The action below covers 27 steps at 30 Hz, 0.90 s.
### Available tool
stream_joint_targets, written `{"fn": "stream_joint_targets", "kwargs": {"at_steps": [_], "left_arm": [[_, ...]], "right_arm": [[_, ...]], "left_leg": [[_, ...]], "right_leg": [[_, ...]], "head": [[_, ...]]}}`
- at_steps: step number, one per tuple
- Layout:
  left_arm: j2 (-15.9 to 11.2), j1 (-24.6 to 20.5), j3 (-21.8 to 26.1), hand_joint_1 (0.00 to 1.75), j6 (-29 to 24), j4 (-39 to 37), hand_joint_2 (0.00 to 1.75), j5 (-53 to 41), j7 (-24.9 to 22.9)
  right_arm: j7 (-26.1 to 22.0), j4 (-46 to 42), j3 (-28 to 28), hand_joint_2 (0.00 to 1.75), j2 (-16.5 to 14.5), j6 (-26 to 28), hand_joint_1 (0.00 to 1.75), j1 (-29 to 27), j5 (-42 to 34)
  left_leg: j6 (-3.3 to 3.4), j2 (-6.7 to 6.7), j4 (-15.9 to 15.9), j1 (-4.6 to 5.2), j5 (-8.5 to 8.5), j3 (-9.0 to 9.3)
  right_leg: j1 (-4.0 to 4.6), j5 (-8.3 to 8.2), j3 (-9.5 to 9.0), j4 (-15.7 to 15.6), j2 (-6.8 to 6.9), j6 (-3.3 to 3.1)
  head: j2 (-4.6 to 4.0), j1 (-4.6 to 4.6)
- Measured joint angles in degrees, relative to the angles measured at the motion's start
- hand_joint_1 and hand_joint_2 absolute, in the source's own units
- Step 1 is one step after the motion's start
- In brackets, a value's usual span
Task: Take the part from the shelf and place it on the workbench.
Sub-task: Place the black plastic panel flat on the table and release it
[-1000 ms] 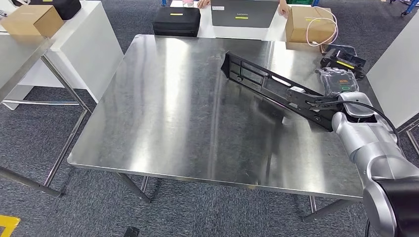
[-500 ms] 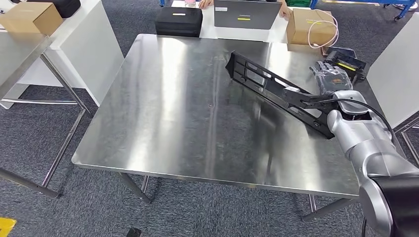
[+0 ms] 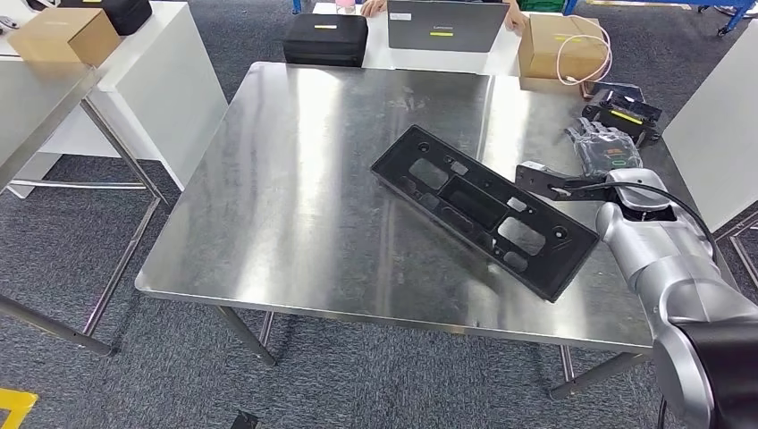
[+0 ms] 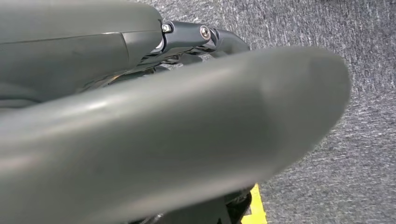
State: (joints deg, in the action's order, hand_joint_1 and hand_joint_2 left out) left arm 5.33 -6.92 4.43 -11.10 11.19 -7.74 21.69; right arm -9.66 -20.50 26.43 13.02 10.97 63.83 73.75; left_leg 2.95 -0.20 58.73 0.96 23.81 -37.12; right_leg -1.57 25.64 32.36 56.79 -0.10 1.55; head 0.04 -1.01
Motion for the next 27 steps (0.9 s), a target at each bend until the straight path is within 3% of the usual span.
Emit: {"fn": "stream_joint_targets", "kwargs": {"at_steps": [1,3,5,6,7,10,11,14,16,18,20,21,22,24,25,27], "left_arm": [[0.0,0.0,0.0,0.0,0.1,0.0,0.0,0.0,0.0],[0.0,0.0,0.0,0.0,0.3,0.0,0.0,0.0,0.0],[0.0,0.1,0.0,0.0,0.4,0.0,0.0,0.0,0.0],[0.0,0.1,0.0,0.0,0.4,0.0,0.0,0.0,0.0],[0.0,0.1,0.0,0.0,0.5,0.0,0.0,0.0,0.0],[-0.1,0.0,0.0,0.0,0.7,0.0,0.0,0.0,0.1],[-0.1,0.0,0.0,0.0,0.7,0.0,0.0,0.0,0.2],[-0.1,0.0,0.0,0.0,0.8,0.0,0.0,0.1,0.2],[-0.1,-0.1,0.0,0.0,0.9,0.0,0.0,0.1,0.2],[-0.1,-0.1,0.0,0.0,0.9,0.0,0.0,0.1,0.2],[-0.1,-0.1,0.0,0.0,0.9,0.0,0.0,0.1,0.2],[-0.1,-0.1,0.0,0.0,0.9,0.0,0.0,0.1,0.2],[-0.1,-0.1,0.0,0.0,0.9,0.0,0.0,0.1,0.2],[0.0,-0.1,0.0,0.0,1.0,0.0,0.0,0.1,0.2],[0.0,-0.1,0.0,0.0,1.0,0.0,0.0,0.1,0.2],[-0.1,-0.1,0.0,0.0,0.9,0.0,0.0,0.1,0.3]], "right_arm": [[0.0,0.0,0.0,0.0,-0.1,0.0,0.0,0.1,0.0],[0.0,0.0,0.0,0.0,-0.2,0.0,0.0,0.1,0.0],[0.0,0.1,0.0,0.0,-0.2,-0.1,0.0,0.0,0.0],[0.0,0.1,0.0,0.0,-0.2,-0.1,0.0,0.0,0.0],[0.0,0.1,0.0,0.0,-0.2,-0.2,0.0,0.0,0.0],[0.2,0.1,0.0,0.0,-0.2,-0.2,0.0,0.1,0.1],[0.3,0.1,0.0,0.0,-0.2,-0.2,0.0,0.1,0.2],[0.4,0.1,0.0,0.0,0.0,-0.3,0.0,0.1,0.3],[0.4,0.1,-0.1,0.0,0.2,-0.3,0.0,0.2,0.4],[0.4,0.2,-0.1,0.0,0.4,-0.4,0.0,0.1,0.4],[0.4,0.3,-0.2,0.0,0.5,-0.5,0.0,0.0,0.4],[0.4,0.3,-0.2,0.0,0.5,-0.5,0.0,0.0,0.4],[0.4,0.3,-0.2,0.0,0.5,-0.5,0.0,-0.1,0.4],[0.4,0.3,-0.3,0.0,0.5,-0.5,0.0,0.0,0.4],[0.4,0.3,-0.3,0.0,0.5,-0.5,0.0,0.0,0.4],[0.5,0.3,-0.4,0.0,0.5,-0.5,0.0,0.1,0.5]], "left_leg": [[-0.46,-0.01,2.3,-0.22,1.57,-0.99],[-1.38,0.02,9.7,-0.83,5.67,-4.12],[-1.9,0.05,15.3,-1.4,7.6,-6.39],[-2.01,0.06,15.1,-1.63,7.01,-6.04],[-1.98,0.06,12.6,-1.8,5.52,-4.55],[-1.36,-0.01,1.8,-1.79,1.28,1.42],[-1.17,-0.05,0.2,-1.65,0.94,2.17],[-0.38,0.0,-0.8,-1.32,0.52,2.05],[0.77,0.13,-1.6,-1.3,-0.33,1.85],[1.59,0.15,-1.8,-1.15,-1.05,1.13],[1.86,0.15,-1.8,-0.92,-1.76,0.18],[1.85,0.14,-1.7,-0.82,-2.17,-0.32],[1.79,0.14,-1.7,-0.74,-2.58,-0.79],[1.45,0.1,-1.7,-0.59,-3.39,-1.64],[1.19,0.08,-1.6,-0.48,-3.83,-2.0],[0.68,0.01,-1.6,-0.2,-4.75,-2.44]], "right_leg": [[-0.24,-0.15,0.01,-0.1,0.03,-0.31],[-0.25,-0.27,0.15,-0.1,0.08,-0.61],[-0.27,-0.31,0.29,0.0,0.1,-0.58],[-0.3,-0.35,0.3,0.0,0.1,-0.54],[-0.33,-0.37,0.27,0.1,0.09,-0.49],[-0.11,-0.5,0.34,0.2,0.03,-0.2],[0.04,-0.61,0.49,0.2,0.04,0.0],[0.18,-0.87,1.07,0.0,0.13,0.99],[0.31,1.29,2.34,2.6,0.16,0.82],[0.33,5.66,5.13,9.8,0.13,-0.08],[0.31,8.67,7.35,16.6,0.11,-0.16],[0.32,8.83,7.07,17.3,0.11,0.2],[0.32,8.07,5.61,15.6,0.11,0.69],[0.3,5.7,0.23,7.7,0.12,1.49],[0.49,4.85,-2.27,3.9,0.05,1.53],[0.92,4.21,-4.36,0.1,-0.11,1.25]], "head": [[-0.01,-0.06],[-0.01,-0.2],[-0.01,-0.2],[-0.01,-0.2],[-0.01,-0.22],[-0.01,-0.19],[-0.01,-0.16],[-0.01,-0.14],[-0.01,-0.07],[0.0,0.01],[0.0,0.03],[0.01,0.06],[0.0,0.06],[0.0,0.09],[0.0,0.06],[0.0,0.06]]}}
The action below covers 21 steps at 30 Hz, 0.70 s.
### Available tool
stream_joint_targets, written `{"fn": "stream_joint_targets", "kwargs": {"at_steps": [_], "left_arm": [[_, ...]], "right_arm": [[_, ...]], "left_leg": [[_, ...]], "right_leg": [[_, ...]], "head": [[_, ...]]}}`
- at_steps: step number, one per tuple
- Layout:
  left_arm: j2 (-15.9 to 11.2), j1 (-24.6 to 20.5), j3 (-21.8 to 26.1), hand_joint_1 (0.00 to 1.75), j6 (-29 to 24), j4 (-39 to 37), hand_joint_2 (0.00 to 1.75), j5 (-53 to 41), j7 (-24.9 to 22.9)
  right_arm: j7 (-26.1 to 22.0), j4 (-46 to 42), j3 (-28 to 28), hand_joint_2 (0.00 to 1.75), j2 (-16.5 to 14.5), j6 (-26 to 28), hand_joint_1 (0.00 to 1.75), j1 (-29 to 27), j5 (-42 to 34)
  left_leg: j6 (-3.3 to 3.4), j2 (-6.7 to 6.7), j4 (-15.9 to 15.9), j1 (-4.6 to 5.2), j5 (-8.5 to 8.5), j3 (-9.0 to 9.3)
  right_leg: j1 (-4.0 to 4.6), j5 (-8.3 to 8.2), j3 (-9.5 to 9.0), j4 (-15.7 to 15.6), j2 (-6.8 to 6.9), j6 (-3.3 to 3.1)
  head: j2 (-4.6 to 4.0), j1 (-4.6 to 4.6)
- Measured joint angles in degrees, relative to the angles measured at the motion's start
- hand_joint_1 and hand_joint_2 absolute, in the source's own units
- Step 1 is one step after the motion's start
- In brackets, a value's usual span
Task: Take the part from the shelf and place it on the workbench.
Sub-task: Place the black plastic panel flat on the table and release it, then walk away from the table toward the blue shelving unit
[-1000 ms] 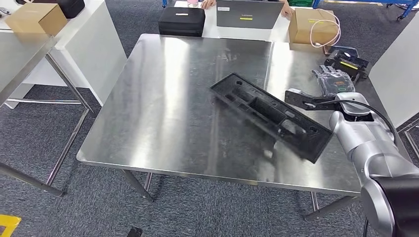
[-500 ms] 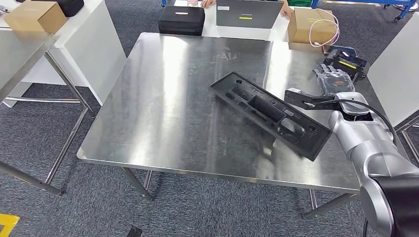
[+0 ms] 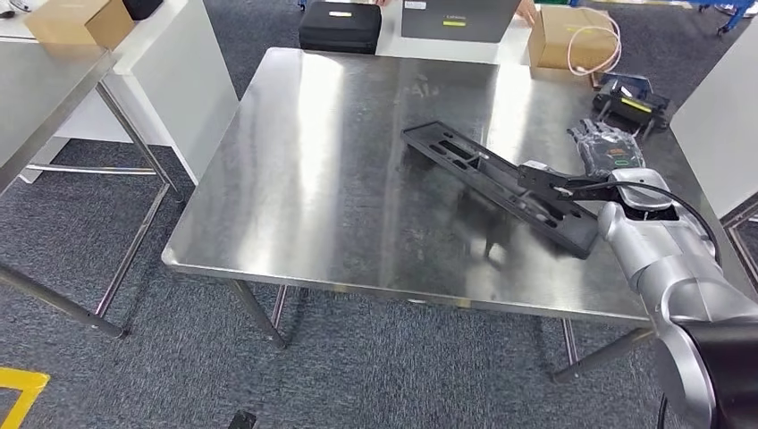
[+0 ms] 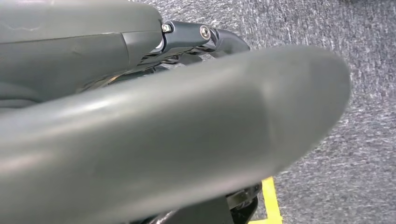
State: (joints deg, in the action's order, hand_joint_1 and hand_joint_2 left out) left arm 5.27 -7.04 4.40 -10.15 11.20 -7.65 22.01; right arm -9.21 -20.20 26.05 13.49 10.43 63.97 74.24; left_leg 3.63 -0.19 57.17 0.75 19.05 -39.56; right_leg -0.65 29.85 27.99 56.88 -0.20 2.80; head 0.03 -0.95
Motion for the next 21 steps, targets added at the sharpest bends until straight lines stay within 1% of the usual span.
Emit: {"fn": "stream_joint_targets", "kwargs": {"at_steps": [1,2,3,4,5,6,7,8,9,10,11,12,13,14,15,16,17,18,19,20,21], "left_arm": [[0.0,0.0,0.0,0.0,0.0,0.0,0.0,0.0,0.0],[0.0,0.1,0.0,0.0,0.0,0.0,0.0,0.0,0.0],[-0.1,0.1,0.0,0.0,0.0,0.0,0.0,0.0,0.0],[-0.1,0.1,0.0,0.0,0.0,0.0,0.0,0.0,0.0],[-0.1,0.1,0.0,0.0,-0.1,0.0,0.0,0.0,0.1],[-0.1,0.1,0.0,0.0,-0.1,0.0,0.0,0.0,0.1],[-0.1,0.1,0.0,0.0,0.0,0.0,0.0,0.0,0.1],[-0.1,0.2,0.0,0.0,0.0,0.0,0.0,0.0,0.1],[-0.1,0.2,0.0,0.0,0.0,0.0,0.0,0.0,0.1],[-0.1,0.2,0.0,0.0,0.0,0.0,0.0,0.0,0.1],[-0.1,0.2,0.0,0.0,0.0,0.0,0.0,0.0,0.1],[-0.1,0.1,0.0,0.0,0.0,0.0,0.0,0.0,0.1],[-0.1,0.1,0.0,0.0,0.0,0.0,0.0,0.0,0.1],[-0.1,0.0,0.0,0.0,0.0,0.0,0.0,0.0,0.2],[-0.1,0.0,0.0,0.0,0.0,0.0,0.0,0.0,0.2],[-0.1,0.0,0.0,0.0,0.0,0.0,0.0,0.0,0.2],[-0.1,0.0,0.0,0.0,0.0,0.0,0.0,0.0,0.2],[-0.1,0.0,0.0,0.0,0.0,0.0,0.0,0.0,0.2],[-0.1,0.0,0.0,0.0,0.0,0.0,0.0,0.0,0.2],[-0.1,0.0,0.0,0.0,0.0,0.0,0.0,0.0,0.2],[-0.1,-0.1,0.0,0.0,0.0,0.0,0.0,0.0,0.2]], "right_arm": [[0.0,0.0,0.0,0.0,0.0,0.0,0.0,0.0,0.0],[0.0,0.0,0.0,0.0,0.0,0.0,0.0,-0.1,0.0],[0.0,0.0,0.0,0.0,-0.1,0.0,0.0,-0.1,0.1],[0.0,0.0,0.0,0.0,-0.2,-0.1,0.0,-0.1,0.1],[0.0,0.0,0.0,0.0,-0.3,-0.1,0.0,-0.2,0.1],[0.0,0.0,0.0,0.0,-0.4,-0.2,0.0,-0.1,0.1],[0.0,0.0,0.0,0.0,-0.4,-0.2,0.0,-0.1,0.1],[0.0,0.0,0.0,0.0,-0.5,-0.2,0.0,-0.1,0.1],[0.0,0.0,0.0,0.0,-0.5,-0.2,0.0,-0.2,0.1],[0.1,0.0,0.0,0.0,-0.4,-0.2,0.0,-0.2,0.1],[0.1,0.0,0.0,0.0,-0.4,-0.2,0.0,-0.2,0.2],[0.1,0.0,0.0,0.0,-0.4,-0.2,0.0,-0.2,0.2],[0.1,0.0,0.0,0.0,-0.4,-0.2,0.0,-0.1,0.2],[0.1,0.0,0.0,0.0,-0.4,-0.2,0.0,-0.1,0.2],[0.1,0.0,0.0,0.0,-0.4,-0.2,0.0,-0.1,0.2],[0.1,0.0,0.0,0.0,-0.4,-0.2,0.0,-0.1,0.3],[0.1,0.0,0.0,0.0,-0.4,-0.2,0.0,-0.1,0.3],[0.1,0.0,0.0,0.0,-0.4,-0.2,0.0,-0.1,0.3],[0.1,0.0,0.0,0.0,-0.3,-0.2,0.0,-0.1,0.4],[0.1,0.0,0.0,0.0,-0.2,-0.2,0.0,-0.1,0.4],[0.1,0.0,0.0,0.0,-0.2,-0.2,0.0,-0.1,0.4]], "left_leg": [[-0.22,-0.05,0.0,0.1,-0.48,-0.13],[-0.44,-0.1,0.0,0.1,-0.76,-0.32],[-0.75,-0.13,0.3,0.05,-0.21,-0.67],[-1.13,-0.15,1.6,-0.06,1.43,-1.24],[-1.53,-0.14,4.0,-0.26,3.99,-2.04],[-1.95,-0.11,7.4,-0.47,7.09,-2.98],[-2.3,-0.08,11.5,-0.74,9.71,-3.88],[-2.59,-0.05,14.9,-1.0,11.19,-4.35],[-2.81,-0.02,16.8,-1.26,11.48,-4.09],[-2.95,0.0,16.6,-1.5,10.76,-2.85],[-2.96,0.02,14.1,-1.67,9.46,-0.56],[-2.82,0.0,10.2,-1.77,8.52,2.35],[-2.59,-0.05,6.0,-1.7,8.2,5.23],[-2.36,-0.1,2.8,-1.55,8.27,7.33],[-2.09,-0.18,0.9,-1.31,8.57,8.46],[-1.81,-0.22,0.2,-1.03,8.61,8.74],[-1.41,-0.21,-0.1,-0.87,8.15,8.6],[-0.93,-0.08,-0.5,-0.84,7.5,8.47],[-0.37,0.07,-0.9,-0.88,6.8,8.21],[0.13,0.23,-1.4,-0.96,6.11,7.85],[0.48,0.35,-1.5,-1.01,5.54,7.31]], "right_leg": [[0.25,-0.32,0.2,-0.1,-0.06,-0.24],[-0.18,-0.69,0.74,0.0,-0.02,-0.55],[-0.5,-1.11,1.1,0.0,0.07,-0.93],[-0.86,-1.68,1.58,0.0,0.19,-1.51],[-1.19,-2.3,2.17,0.0,0.31,-2.03],[-1.02,-2.88,2.73,0.0,0.38,-2.35],[-0.93,-3.46,3.43,0.1,0.43,-2.59],[-0.87,-3.97,4.12,0.1,0.45,-2.58],[-0.84,-4.48,4.8,0.2,0.46,-2.48],[-0.87,-4.95,5.44,0.2,0.46,-2.31],[-0.91,-5.39,5.99,0.2,0.44,-2.1],[-0.96,-5.78,6.41,0.2,0.41,-1.89],[-0.95,-6.16,6.77,0.2,0.4,-1.54],[-0.99,-6.53,7.01,0.2,0.42,-1.13],[-1.07,-6.89,7.16,0.1,0.48,-0.67],[-1.16,-7.29,7.27,-0.1,0.52,-0.1],[-1.16,-7.62,7.34,-0.3,0.53,0.39],[-1.15,-7.51,7.57,-0.2,0.53,0.66],[-1.05,-6.57,8.14,0.7,0.51,0.63],[-0.94,-4.85,9.06,2.7,0.46,0.36],[-0.99,-2.48,10.37,6.1,0.43,-0.04]], "head": [[0.0,-0.06],[0.01,-0.07],[0.01,-0.12],[0.0,-0.18],[0.0,-0.22],[-0.01,-0.28],[-0.01,-0.29],[0.0,-0.31],[0.0,-0.32],[0.0,-0.3],[0.0,-0.32],[0.0,-0.33],[-0.01,-0.29],[-0.01,-0.27],[-0.01,-0.23],[-0.01,-0.19],[-0.01,-0.2],[-0.01,-0.18],[-0.01,-0.12],[-0.01,-0.05],[-0.01,0.02]]}}
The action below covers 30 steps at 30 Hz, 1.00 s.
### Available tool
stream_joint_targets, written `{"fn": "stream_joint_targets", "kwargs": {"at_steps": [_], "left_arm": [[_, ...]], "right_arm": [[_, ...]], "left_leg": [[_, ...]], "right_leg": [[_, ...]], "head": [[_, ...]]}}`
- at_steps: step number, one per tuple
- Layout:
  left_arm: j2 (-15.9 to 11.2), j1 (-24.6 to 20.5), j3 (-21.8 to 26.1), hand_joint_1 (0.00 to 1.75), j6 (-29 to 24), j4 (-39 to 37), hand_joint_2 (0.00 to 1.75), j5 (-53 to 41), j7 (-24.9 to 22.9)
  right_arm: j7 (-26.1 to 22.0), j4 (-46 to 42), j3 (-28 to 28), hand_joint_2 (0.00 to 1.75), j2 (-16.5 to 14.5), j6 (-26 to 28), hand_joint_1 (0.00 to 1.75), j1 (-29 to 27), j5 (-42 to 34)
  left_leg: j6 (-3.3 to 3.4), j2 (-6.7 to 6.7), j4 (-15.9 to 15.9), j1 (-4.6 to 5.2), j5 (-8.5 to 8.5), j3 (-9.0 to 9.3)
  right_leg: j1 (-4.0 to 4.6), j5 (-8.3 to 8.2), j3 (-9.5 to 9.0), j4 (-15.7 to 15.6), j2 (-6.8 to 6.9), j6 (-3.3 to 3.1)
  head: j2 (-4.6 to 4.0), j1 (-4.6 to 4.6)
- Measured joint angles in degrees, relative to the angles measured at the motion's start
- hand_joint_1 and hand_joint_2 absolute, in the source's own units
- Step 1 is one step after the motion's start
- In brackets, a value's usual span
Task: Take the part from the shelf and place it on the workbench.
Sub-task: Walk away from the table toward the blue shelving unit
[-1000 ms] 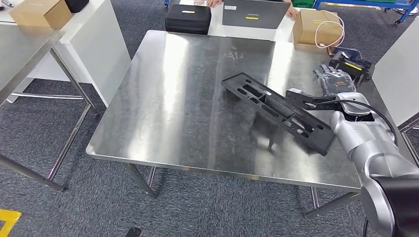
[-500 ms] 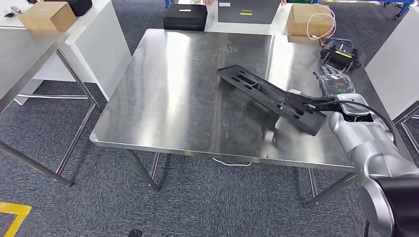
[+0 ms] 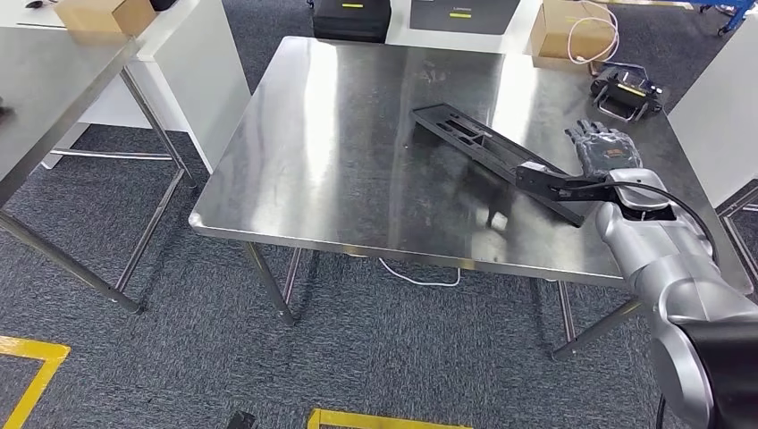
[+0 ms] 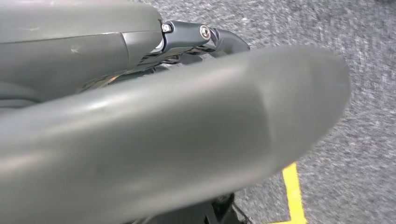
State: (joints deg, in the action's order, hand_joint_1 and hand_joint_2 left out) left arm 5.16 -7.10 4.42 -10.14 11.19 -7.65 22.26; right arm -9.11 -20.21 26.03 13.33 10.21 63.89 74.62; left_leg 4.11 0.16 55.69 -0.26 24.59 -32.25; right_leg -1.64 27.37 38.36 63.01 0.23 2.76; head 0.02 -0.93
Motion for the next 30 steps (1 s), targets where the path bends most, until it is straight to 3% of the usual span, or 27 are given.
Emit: {"fn": "stream_joint_targets", "kwargs": {"at_steps": [2,3,4,5,7,9,10,12,13,15,17,18,19,20,22,24,25,27,28,30], "left_arm": [[0.0,0.0,0.0,0.0,0.0,0.0,0.0,0.0,0.0],[0.0,0.0,0.0,0.0,0.0,0.0,0.0,0.0,0.0],[0.0,0.0,0.0,0.0,0.0,0.0,0.0,0.0,0.0],[0.1,0.0,0.0,0.0,0.0,0.0,0.0,0.0,0.0],[0.1,0.0,0.0,0.0,0.0,0.0,0.0,0.0,0.0],[0.1,0.0,0.0,0.0,-0.1,0.0,0.0,-0.1,0.0],[0.1,0.0,0.0,0.0,-0.1,0.0,0.0,-0.1,0.0],[0.1,0.2,0.1,0.0,-0.1,0.0,0.0,-0.2,0.0],[0.1,0.3,0.1,0.0,-0.1,0.0,0.0,-0.2,0.0],[0.0,0.3,0.1,0.0,-0.1,0.0,0.0,-0.2,0.0],[0.0,0.3,0.1,0.0,-0.1,0.0,0.0,-0.2,0.0],[0.0,0.3,0.1,0.0,-0.1,0.0,0.0,-0.3,-0.1],[0.0,0.3,0.1,0.0,0.0,0.0,0.0,-0.3,-0.1],[0.0,0.3,0.1,0.0,0.0,0.0,0.0,-0.4,-0.1],[0.0,0.2,0.1,0.0,0.0,0.0,0.0,-0.4,-0.1],[-0.1,0.0,0.2,0.0,0.0,0.0,0.0,-0.5,0.0],[-0.1,0.0,0.2,0.0,0.0,0.0,0.0,-0.6,0.0],[-0.1,0.1,0.3,0.0,0.0,0.0,0.0,-0.6,-0.1],[0.0,0.1,0.3,0.0,0.0,0.0,0.0,-0.6,-0.1],[0.0,0.1,0.4,0.0,0.0,0.0,0.0,-0.7,-0.1]], "right_arm": [[0.0,0.0,0.0,0.0,0.1,0.0,0.0,-0.1,0.0],[0.1,0.0,0.0,0.0,0.1,0.0,0.0,-0.2,0.0],[0.1,0.0,0.0,0.0,0.1,0.0,0.0,-0.3,0.1],[0.2,0.0,0.0,0.0,0.1,0.1,0.0,-0.4,0.2],[0.5,0.0,0.0,0.0,0.0,0.4,0.0,-0.3,0.6],[1.1,0.0,0.0,0.0,-0.1,1.1,0.0,-0.3,1.1],[1.3,-0.1,0.0,0.0,-0.1,1.6,0.0,-0.3,1.5],[1.6,-0.1,0.0,0.0,-0.3,2.2,0.0,-0.5,2.0],[1.7,0.0,0.0,0.0,-0.4,2.3,0.0,-0.6,2.2],[1.7,0.0,0.0,0.0,-0.5,2.5,0.0,-0.7,2.6],[1.7,0.0,0.0,0.0,-0.6,2.9,0.0,-0.7,3.0],[1.7,0.0,0.0,0.0,-0.6,3.1,0.0,-0.7,3.1],[1.8,0.0,0.0,0.0,-0.6,3.3,0.0,-0.7,3.0],[1.8,0.0,0.0,0.0,-0.6,3.4,0.0,-0.8,2.7],[2.1,0.0,-0.3,0.0,-0.6,4.2,0.0,-0.9,1.1],[2.3,-0.1,-1.2,0.0,-0.7,6.0,0.0,-1.4,-1.1],[2.1,-0.1,-1.8,0.0,-0.7,7.0,0.0,-1.7,-2.2],[1.6,-0.1,-3.0,0.0,-0.8,8.1,0.0,-2.5,-3.6],[1.3,-0.1,-3.6,0.0,-0.8,8.3,0.0,-2.9,-4.1],[1.1,-0.1,-4.5,0.0,-0.7,7.7,0.0,-3.4,-5.0]], "left_leg": [[0.27,0.04,0.0,0.07,-0.95,-1.35],[0.23,0.06,0.1,0.09,-1.44,-2.0],[0.1,0.09,0.2,0.09,-1.91,-2.62],[-0.09,0.09,0.2,0.05,-2.33,-3.18],[-0.65,0.08,0.6,0.06,-3.0,-4.23],[-1.3,0.02,1.0,0.3,-3.8,-5.08],[-1.53,-0.03,1.1,0.45,-4.26,-5.41],[-1.9,-0.2,1.3,0.5,-4.53,-6.16],[-2.17,-0.26,2.2,0.41,-3.4,-6.78],[-2.86,-0.3,7.2,0.07,1.71,-8.61],[-3.39,-0.3,15.1,-0.21,6.7,-10.31],[-3.52,-0.29,17.9,-0.32,7.56,-10.49],[-3.52,-0.29,18.9,-0.4,7.24,-9.86],[-3.38,-0.3,17.9,-0.43,6.08,-8.3],[-2.59,-0.39,10.9,-0.32,3.96,-2.81],[-1.82,-0.51,4.1,-0.01,3.97,1.78],[-1.56,-0.56,2.5,0.21,4.28,2.69],[-1.0,-0.51,1.5,0.37,3.44,2.52],[-0.66,-0.39,1.1,0.32,2.7,2.16],[0.04,-0.11,0.4,0.13,1.08,1.0]], "right_leg": [[-0.01,3.88,2.36,7.9,-0.09,-0.15],[-0.05,4.48,2.67,10.3,-0.1,0.22],[-0.1,3.97,1.86,10.5,-0.11,0.84],[-0.2,2.77,0.01,8.6,-0.1,1.52],[-0.32,0.74,-5.65,0.5,-0.1,2.43],[0.1,0.74,-9.21,-5.4,-0.26,2.21],[0.4,1.02,-9.59,-6.3,-0.33,1.89],[0.04,0.52,-8.62,-6.2,-0.22,0.91],[-0.23,0.08,-8.06,-6.1,-0.12,0.22],[-0.5,-0.95,-6.89,-6.1,0.07,-1.3],[-0.22,-1.83,-5.83,-6.0,0.22,-2.07],[-0.09,-2.24,-5.29,-5.9,0.27,-2.17],[0.02,-2.65,-4.69,-5.8,0.28,-2.15],[0.1,-3.06,-4.08,-5.6,0.25,-2.08],[0.24,-3.9,-3.07,-5.4,0.12,-1.79],[0.38,-4.77,-2.54,-5.5,0.16,-1.12],[0.35,-5.21,-2.4,-5.6,0.24,-0.67],[0.27,-6.02,-2.11,-6.0,0.35,0.14],[0.3,-5.62,-1.7,-5.7,0.31,0.22],[0.41,-2.14,-0.05,-2.5,0.19,-0.37]], "head": [[0.01,0.12],[0.01,0.14],[0.01,0.2],[0.0,0.2],[0.01,0.29],[0.02,0.32],[0.02,0.3],[0.02,0.27],[0.01,0.19],[0.02,-0.05],[0.02,-0.16],[0.02,-0.13],[0.02,-0.14],[0.01,-0.16],[0.01,-0.17],[0.01,-0.12],[0.01,-0.11],[0.01,-0.14],[0.01,-0.11],[0.02,0.09]]}}
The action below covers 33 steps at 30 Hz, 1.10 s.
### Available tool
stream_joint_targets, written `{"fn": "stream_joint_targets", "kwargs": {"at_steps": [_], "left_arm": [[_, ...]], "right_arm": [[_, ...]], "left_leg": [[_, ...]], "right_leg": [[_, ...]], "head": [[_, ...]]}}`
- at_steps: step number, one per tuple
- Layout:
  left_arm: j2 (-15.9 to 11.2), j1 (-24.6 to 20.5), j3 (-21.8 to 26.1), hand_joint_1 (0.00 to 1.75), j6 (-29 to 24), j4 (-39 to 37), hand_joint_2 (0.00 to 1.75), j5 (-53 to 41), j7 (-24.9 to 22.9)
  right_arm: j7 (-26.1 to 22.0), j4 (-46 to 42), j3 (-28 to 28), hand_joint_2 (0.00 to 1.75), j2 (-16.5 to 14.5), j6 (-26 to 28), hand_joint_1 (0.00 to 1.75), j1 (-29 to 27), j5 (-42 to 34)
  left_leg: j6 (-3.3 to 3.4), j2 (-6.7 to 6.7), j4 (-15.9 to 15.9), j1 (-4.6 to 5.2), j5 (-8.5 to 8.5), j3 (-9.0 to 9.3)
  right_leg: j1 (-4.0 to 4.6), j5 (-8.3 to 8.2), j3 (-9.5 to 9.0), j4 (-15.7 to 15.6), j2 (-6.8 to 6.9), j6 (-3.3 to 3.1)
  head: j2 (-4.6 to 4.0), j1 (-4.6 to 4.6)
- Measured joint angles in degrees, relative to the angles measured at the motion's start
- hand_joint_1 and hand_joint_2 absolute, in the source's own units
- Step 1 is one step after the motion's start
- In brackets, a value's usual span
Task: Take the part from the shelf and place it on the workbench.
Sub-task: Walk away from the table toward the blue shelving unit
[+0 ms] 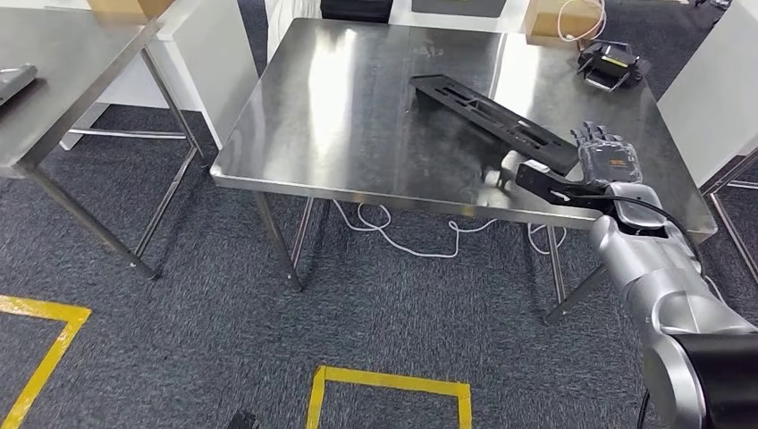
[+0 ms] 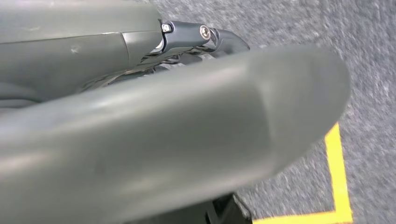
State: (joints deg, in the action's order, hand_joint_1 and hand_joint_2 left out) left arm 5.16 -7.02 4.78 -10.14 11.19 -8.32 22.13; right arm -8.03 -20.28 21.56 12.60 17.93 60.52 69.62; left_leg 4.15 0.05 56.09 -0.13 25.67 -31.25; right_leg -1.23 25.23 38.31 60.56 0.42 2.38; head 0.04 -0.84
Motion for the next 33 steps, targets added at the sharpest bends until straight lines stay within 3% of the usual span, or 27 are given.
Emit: {"fn": "stream_joint_targets", "kwargs": {"at_steps": [2,3,4,5,7,8,10,12,13,14,16,18,19,20,21,22,24,26,28,29,31,33], "left_arm": [[0.0,0.0,0.1,0.0,0.0,0.0,0.0,0.0,0.0],[0.0,0.0,0.1,0.0,0.0,0.0,0.0,0.0,0.0],[0.1,0.0,0.2,0.0,0.0,0.0,0.0,-0.1,0.0],[0.2,0.0,0.2,0.0,0.0,0.0,0.0,-0.1,0.0],[0.3,0.0,0.2,0.0,0.0,0.0,0.0,-0.1,0.0],[0.3,0.0,0.3,0.0,0.0,0.0,0.0,-0.1,0.0],[0.3,0.0,0.3,0.0,0.0,0.0,0.0,-0.3,0.0],[0.4,0.1,0.3,0.0,0.0,0.0,0.0,-0.5,-0.1],[0.4,0.2,0.3,0.0,-0.1,0.0,0.0,-0.5,-0.1],[0.4,0.2,0.3,0.0,-0.1,0.0,0.0,-0.5,-0.1],[0.4,0.3,0.3,0.0,-0.1,0.0,0.0,-0.6,-0.1],[0.4,0.4,0.3,0.0,-0.1,0.0,0.0,-0.6,-0.1],[0.4,0.4,0.3,0.0,-0.1,0.0,0.0,-0.6,-0.1],[0.4,0.4,0.3,0.0,-0.1,0.0,0.0,-0.7,-0.1],[0.4,0.5,0.3,0.0,-0.1,0.0,0.0,-0.7,-0.1],[0.4,0.5,0.3,0.0,-0.1,0.0,0.0,-0.8,-0.1],[0.4,0.3,0.4,0.0,-0.4,0.0,0.0,-0.8,0.0],[0.4,0.2,0.7,0.0,-0.6,0.0,0.0,-0.8,0.3],[0.3,0.3,1.2,0.0,-0.8,0.0,0.0,-0.6,0.8],[0.4,0.3,1.4,0.0,-0.9,0.0,0.0,-0.5,1.1],[0.4,0.2,1.8,0.0,-1.0,0.0,0.0,-0.2,1.7],[0.4,0.3,2.3,0.0,-1.1,0.0,0.0,0.1,2.2]], "right_arm": [[0.2,0.0,-1.0,0.0,-0.1,-1.3,0.0,-0.3,-1.2],[0.6,0.1,-1.5,0.0,-0.1,-1.9,0.0,-0.6,-1.7],[1.2,0.1,-2.0,0.0,-0.3,-2.4,0.0,-0.9,-1.9],[1.9,0.1,-2.3,0.0,-0.4,-2.7,0.0,-1.2,-1.8],[2.8,0.1,-2.7,0.0,-0.7,-2.9,0.0,-1.7,-1.4],[3.0,0.1,-2.7,0.0,-0.9,-2.9,0.0,-2.0,-1.2],[2.9,0.1,-2.9,0.0,-1.3,-2.9,0.0,-3.0,-1.3],[2.4,0.1,-3.1,0.0,-1.6,-2.7,0.0,-4.6,-1.8],[2.2,0.1,-3.3,0.44,-1.8,-2.6,0.0,-5.3,-2.0],[2.0,0.1,-3.4,0.87,-2.1,-2.5,0.0,-5.9,-2.2],[1.9,0.1,-3.5,1.75,-2.6,-2.5,0.0,-6.8,-2.3],[1.9,0.1,-3.7,1.75,-2.9,-2.1,0.0,-8.0,-2.4],[2.0,0.1,-3.9,1.75,-3.0,-1.7,0.0,-8.9,-2.4],[2.1,0.2,-4.1,1.75,-3.1,-1.1,0.0,-10.0,-2.6],[2.3,0.2,-4.3,1.75,-3.2,-0.3,0.0,-11.2,-2.8],[2.4,0.3,-4.5,1.75,-3.3,0.6,0.0,-12.4,-3.1],[2.7,0.4,-5.2,1.75,-3.7,2.5,0.0,-14.6,-3.8],[2.7,0.6,-6.0,1.75,-4.0,4.0,0.0,-17.0,-5.0],[3.2,0.8,-7.1,1.75,-4.4,5.1,0.0,-19.6,-6.1],[3.5,0.9,-7.7,1.75,-4.5,5.8,0.0,-21.2,-6.8],[4.2,1.2,-9.3,1.75,-4.7,7.8,0.0,-24.1,-8.3],[4.4,1.6,-11.0,1.75,-4.9,9.2,0.0,-27.0,-10.0]], "left_leg": [[0.3,0.07,0.0,0.13,-1.36,-1.78],[0.24,0.09,0.1,0.14,-2.08,-2.73],[0.13,0.12,0.1,0.1,-2.81,-3.72],[-0.06,0.14,0.2,0.06,-3.54,-4.71],[-0.62,0.19,0.4,0.0,-4.9,-6.55],[-0.98,0.19,0.6,0.06,-5.51,-7.28],[-1.62,0.13,0.9,0.33,-6.5,-7.92],[-1.94,0.04,0.9,0.46,-7.36,-7.99],[-2.13,-0.01,1.1,0.32,-7.24,-8.22],[-2.36,-0.04,1.8,0.14,-6.11,-8.67],[-2.95,-0.14,6.6,-0.19,-0.82,-10.34],[-3.35,-0.2,14.7,-0.34,4.49,-12.41],[-3.44,-0.19,17.9,-0.44,5.43,-12.84],[-3.44,-0.19,19.3,-0.52,5.17,-12.39],[-3.35,-0.19,18.4,-0.57,4.04,-10.78],[-3.13,-0.22,15.3,-0.58,2.67,-8.12],[-2.55,-0.38,6.8,-0.47,1.71,-1.94],[-2.19,-0.51,2.1,-0.16,2.31,0.96],[-1.74,-0.44,1.3,-0.08,1.96,0.83],[-1.3,-0.37,0.9,-0.14,1.51,0.58],[-0.3,-0.25,0.5,-0.27,0.27,-0.44],[0.15,-0.25,0.5,-0.02,-0.82,-1.97]], "right_leg": [[-0.08,4.78,2.07,7.1,-0.11,-0.56],[-0.13,5.94,2.62,10.5,-0.13,-0.34],[-0.23,5.84,2.55,12.7,-0.14,0.26],[-0.38,4.7,1.62,13.1,-0.14,1.1],[-0.87,2.3,-2.91,8.2,-0.13,2.51],[-0.94,2.67,-6.15,3.9,-0.15,2.59],[-0.5,4.67,-10.43,-2.6,-0.24,1.74],[-0.2,5.1,-10.79,-3.9,-0.29,0.81],[-0.48,4.75,-10.45,-3.8,-0.21,0.33],[-0.68,4.28,-10.12,-3.7,-0.14,-0.39],[-0.84,2.97,-9.03,-3.7,-0.03,-1.75],[-0.62,1.74,-7.56,-3.6,-0.03,-2.17],[-0.51,1.21,-6.86,-3.5,-0.03,-2.13],[-0.43,0.75,-6.26,-3.5,-0.01,-2.01],[-0.39,0.35,-5.74,-3.5,0.0,-1.84],[-0.38,-0.01,-5.34,-3.5,-0.01,-1.66],[-0.24,-0.6,-4.8,-3.5,-0.01,-1.1],[-0.09,-1.24,-4.51,-3.5,0.12,-0.28],[0.06,-1.76,-4.2,-3.5,0.28,0.51],[0.11,-1.33,-3.72,-3.0,0.26,0.61],[0.25,1.93,-1.71,1.0,0.09,0.16],[0.14,6.5,1.12,8.8,-0.1,-0.34]], "head": [[-0.01,0.11],[-0.01,0.15],[-0.01,0.18],[0.0,0.26],[0.0,0.26],[-0.01,0.28],[-0.02,0.07],[-0.01,-0.25],[-0.01,-0.3],[-0.01,-0.31],[-0.01,-0.33],[-0.01,-0.36],[-0.01,-0.33],[0.0,-0.33],[0.0,-0.33],[-0.01,-0.35],[-0.02,-0.34],[-0.01,-0.32],[-0.01,-0.3],[-0.02,-0.32],[-0.02,-0.01],[-0.01,0.24]]}}
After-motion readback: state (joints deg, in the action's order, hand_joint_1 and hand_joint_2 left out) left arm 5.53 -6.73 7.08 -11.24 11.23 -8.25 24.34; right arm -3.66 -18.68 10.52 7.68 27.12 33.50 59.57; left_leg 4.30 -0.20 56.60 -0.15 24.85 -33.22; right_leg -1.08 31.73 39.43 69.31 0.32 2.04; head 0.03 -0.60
